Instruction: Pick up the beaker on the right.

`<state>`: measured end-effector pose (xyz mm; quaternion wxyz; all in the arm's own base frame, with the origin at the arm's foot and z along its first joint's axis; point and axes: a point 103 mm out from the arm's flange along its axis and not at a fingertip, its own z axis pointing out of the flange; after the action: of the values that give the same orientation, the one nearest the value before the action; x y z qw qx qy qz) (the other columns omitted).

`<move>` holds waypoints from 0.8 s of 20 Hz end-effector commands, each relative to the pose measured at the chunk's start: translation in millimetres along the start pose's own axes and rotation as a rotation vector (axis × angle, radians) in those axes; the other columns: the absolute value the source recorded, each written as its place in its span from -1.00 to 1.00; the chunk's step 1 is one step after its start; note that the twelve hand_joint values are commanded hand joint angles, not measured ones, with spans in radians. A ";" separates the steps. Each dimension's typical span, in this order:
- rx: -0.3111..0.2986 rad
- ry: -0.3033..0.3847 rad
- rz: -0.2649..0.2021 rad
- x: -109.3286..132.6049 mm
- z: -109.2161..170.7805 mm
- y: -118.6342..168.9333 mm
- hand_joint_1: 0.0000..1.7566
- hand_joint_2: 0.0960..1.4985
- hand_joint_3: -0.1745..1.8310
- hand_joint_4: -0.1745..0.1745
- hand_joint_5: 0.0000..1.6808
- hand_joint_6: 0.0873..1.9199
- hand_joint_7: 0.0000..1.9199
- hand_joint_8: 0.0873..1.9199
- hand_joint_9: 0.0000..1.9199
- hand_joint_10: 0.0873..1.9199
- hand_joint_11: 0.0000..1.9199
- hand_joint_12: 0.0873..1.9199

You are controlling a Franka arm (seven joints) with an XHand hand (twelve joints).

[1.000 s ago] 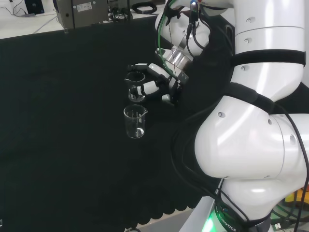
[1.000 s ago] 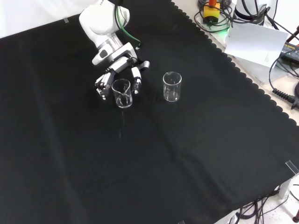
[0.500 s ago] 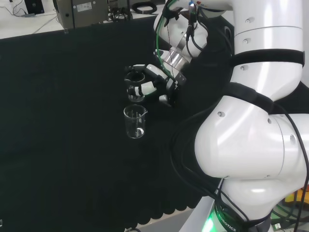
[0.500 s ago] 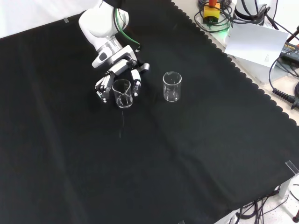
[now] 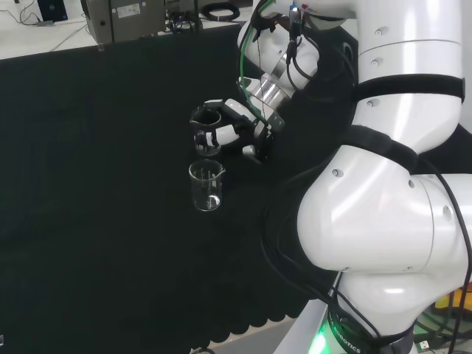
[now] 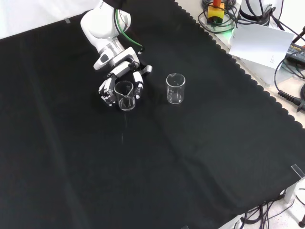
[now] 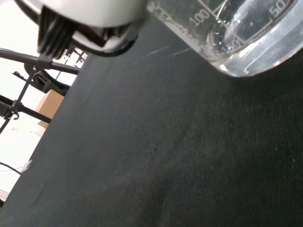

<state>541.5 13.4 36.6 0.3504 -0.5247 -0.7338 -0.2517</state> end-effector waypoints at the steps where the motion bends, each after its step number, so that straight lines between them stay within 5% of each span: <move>1: -0.081 -0.092 0.026 9.5 -5.3 3.2 0.28 0.00 -0.42 -0.20 0.35 -0.33 -0.04 -0.39 0.06 -0.62 -0.17 0.11; 4: -0.141 -0.156 0.046 15.2 -9.7 2.5 0.44 -0.08 -0.37 0.21 0.54 -0.49 0.42 -0.74 0.43 -0.80 0.28 -0.18; 6: -0.171 -0.179 0.042 18.3 -12.9 1.9 0.48 -0.01 -0.49 -0.57 0.63 -0.69 0.52 -0.88 0.57 -0.93 0.38 -0.29; 8: -0.200 -0.182 0.027 22.0 -20.0 0.8 0.50 0.04 -0.58 -0.90 0.68 -0.82 0.55 -0.94 0.64 -1.00 0.42 -0.34; 16: -0.147 -0.260 -0.017 48.1 -57.5 -5.4 0.50 -0.02 -0.51 -1.00 0.75 -0.95 0.62 -1.00 0.74 -1.00 0.43 -0.38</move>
<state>547.8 6.3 84.8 0.2270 -0.5800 -0.7357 -0.2662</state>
